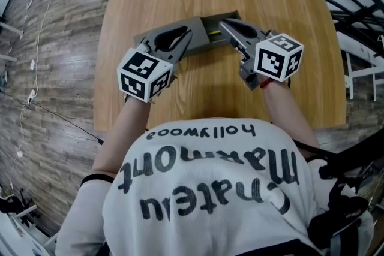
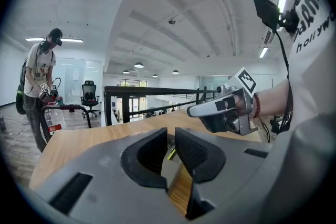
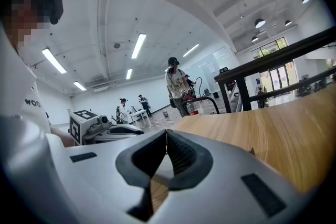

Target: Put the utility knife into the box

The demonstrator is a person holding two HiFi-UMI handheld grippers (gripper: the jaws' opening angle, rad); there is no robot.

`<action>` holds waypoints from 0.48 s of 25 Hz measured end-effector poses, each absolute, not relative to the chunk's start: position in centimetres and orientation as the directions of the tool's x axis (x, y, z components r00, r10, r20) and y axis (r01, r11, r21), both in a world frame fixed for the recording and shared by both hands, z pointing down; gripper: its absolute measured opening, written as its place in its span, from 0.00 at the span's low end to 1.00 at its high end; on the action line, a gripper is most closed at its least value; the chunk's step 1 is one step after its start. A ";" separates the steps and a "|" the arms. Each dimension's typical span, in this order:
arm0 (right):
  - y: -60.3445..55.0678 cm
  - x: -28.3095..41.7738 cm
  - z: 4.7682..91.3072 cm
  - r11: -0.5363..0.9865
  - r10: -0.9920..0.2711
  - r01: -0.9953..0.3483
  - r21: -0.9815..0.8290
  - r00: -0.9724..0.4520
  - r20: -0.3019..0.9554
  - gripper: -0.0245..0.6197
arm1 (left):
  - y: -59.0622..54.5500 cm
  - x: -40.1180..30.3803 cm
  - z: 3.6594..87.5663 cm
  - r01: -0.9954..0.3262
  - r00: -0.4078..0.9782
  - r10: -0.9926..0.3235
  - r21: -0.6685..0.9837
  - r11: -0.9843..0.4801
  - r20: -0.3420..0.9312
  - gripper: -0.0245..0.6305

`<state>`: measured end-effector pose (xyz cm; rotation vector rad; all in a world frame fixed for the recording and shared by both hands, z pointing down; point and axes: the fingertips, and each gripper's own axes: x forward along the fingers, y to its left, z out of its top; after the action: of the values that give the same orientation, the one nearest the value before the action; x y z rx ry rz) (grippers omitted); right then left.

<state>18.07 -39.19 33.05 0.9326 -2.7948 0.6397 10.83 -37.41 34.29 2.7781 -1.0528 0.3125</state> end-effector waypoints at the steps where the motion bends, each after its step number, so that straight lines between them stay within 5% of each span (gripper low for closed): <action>1: -39.2 18.1 33.2 0.718 -0.543 -0.598 -0.355 -0.801 0.250 0.06 | -37.4 10.8 34.3 -0.668 0.731 -0.636 0.070 -0.741 0.248 0.11; 12: -38.9 18.1 33.9 0.721 -0.528 -0.593 -0.359 -0.805 0.270 0.06 | -37.2 10.6 34.8 -0.676 0.725 -0.640 0.083 -0.732 0.255 0.11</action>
<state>18.08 -38.92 33.89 0.9095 -2.7751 0.6554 10.65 -37.24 34.80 2.7569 -1.0605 0.3138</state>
